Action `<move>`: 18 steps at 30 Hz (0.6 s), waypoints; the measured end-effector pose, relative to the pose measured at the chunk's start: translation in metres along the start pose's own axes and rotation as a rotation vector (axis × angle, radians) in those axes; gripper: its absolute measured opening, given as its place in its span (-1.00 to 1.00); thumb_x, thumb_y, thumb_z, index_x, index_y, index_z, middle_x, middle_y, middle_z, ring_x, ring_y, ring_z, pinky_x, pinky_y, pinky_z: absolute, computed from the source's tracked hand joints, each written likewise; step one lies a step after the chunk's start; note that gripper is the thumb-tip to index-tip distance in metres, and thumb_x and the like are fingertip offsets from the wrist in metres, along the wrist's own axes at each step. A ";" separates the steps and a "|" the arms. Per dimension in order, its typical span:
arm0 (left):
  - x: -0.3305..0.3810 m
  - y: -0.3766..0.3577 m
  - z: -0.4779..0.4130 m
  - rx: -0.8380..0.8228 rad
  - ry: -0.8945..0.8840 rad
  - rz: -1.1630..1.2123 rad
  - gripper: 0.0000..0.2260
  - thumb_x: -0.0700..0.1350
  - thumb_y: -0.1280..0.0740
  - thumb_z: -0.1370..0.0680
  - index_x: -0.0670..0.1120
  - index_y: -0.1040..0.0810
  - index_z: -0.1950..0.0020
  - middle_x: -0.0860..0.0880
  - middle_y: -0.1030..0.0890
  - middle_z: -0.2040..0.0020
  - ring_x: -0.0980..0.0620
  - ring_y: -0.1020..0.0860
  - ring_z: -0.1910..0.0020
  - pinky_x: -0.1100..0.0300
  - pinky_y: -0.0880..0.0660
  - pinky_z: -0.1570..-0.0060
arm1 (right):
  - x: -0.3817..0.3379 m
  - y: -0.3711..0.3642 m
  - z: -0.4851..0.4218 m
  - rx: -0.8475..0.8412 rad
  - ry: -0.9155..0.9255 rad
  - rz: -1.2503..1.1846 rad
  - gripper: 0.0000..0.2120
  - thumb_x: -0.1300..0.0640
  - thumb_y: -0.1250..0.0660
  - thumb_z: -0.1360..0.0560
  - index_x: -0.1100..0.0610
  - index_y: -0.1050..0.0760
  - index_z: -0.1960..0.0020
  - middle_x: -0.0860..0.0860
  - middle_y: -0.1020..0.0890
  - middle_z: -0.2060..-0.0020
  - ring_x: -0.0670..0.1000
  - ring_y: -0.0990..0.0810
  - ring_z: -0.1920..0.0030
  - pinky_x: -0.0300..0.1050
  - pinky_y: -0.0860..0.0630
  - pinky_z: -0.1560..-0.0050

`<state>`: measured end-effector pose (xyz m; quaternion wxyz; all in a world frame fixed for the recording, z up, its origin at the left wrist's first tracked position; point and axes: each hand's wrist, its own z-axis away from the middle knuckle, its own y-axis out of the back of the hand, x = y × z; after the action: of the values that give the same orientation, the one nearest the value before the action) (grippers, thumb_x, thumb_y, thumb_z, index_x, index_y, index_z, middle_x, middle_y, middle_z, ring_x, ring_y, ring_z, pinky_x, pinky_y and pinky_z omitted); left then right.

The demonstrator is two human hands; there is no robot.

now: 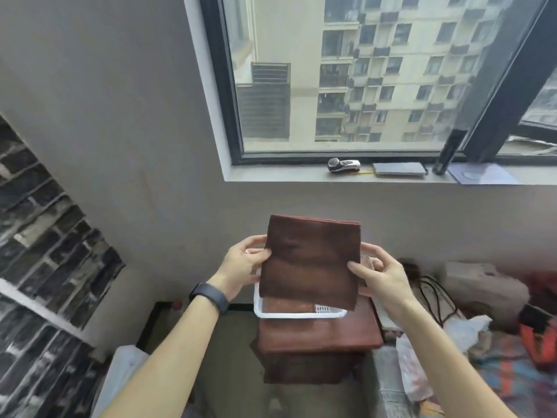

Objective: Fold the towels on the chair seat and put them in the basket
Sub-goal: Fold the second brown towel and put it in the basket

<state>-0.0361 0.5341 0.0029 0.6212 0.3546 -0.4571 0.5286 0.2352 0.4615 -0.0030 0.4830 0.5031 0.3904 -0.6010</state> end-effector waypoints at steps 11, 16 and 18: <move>-0.145 0.028 -0.110 0.053 0.606 0.015 -0.79 -0.20 -0.28 -0.61 0.05 -0.52 -0.19 -0.04 -0.66 -0.02 -0.05 -0.61 0.05 -0.06 -0.56 -0.07 | 0.171 -0.042 -0.103 0.026 -0.566 0.139 -0.76 0.27 -0.41 -0.53 -0.03 -0.57 -0.09 0.08 -0.63 -0.13 0.13 -0.67 -0.03 -0.02 -0.64 0.21; -0.170 0.031 -0.162 0.060 0.694 -0.046 -0.79 -0.15 -0.28 -0.62 -0.03 -0.48 -0.26 -0.08 -0.61 0.00 -0.05 -0.53 0.13 0.01 -0.58 0.04 | 0.204 -0.053 -0.156 0.020 -0.679 0.310 -0.72 0.13 -0.40 -0.55 -0.02 -0.50 -0.24 0.00 -0.61 -0.14 0.09 -0.64 -0.10 0.14 -0.66 -0.04; -0.176 0.033 -0.180 0.071 0.700 -0.072 -0.79 -0.16 -0.28 -0.62 -0.06 -0.46 -0.26 -0.11 -0.60 -0.04 -0.03 -0.55 0.18 0.09 -0.57 0.20 | 0.209 -0.058 -0.174 0.019 -0.690 0.338 -0.73 0.15 -0.37 -0.57 0.00 -0.49 -0.25 -0.01 -0.61 -0.13 0.05 -0.64 -0.07 0.03 -0.67 0.04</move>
<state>-0.0376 0.6481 -0.2240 0.7458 0.1893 -0.1852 0.6112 0.2122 0.6016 -0.2422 0.6734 0.3330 0.1108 -0.6507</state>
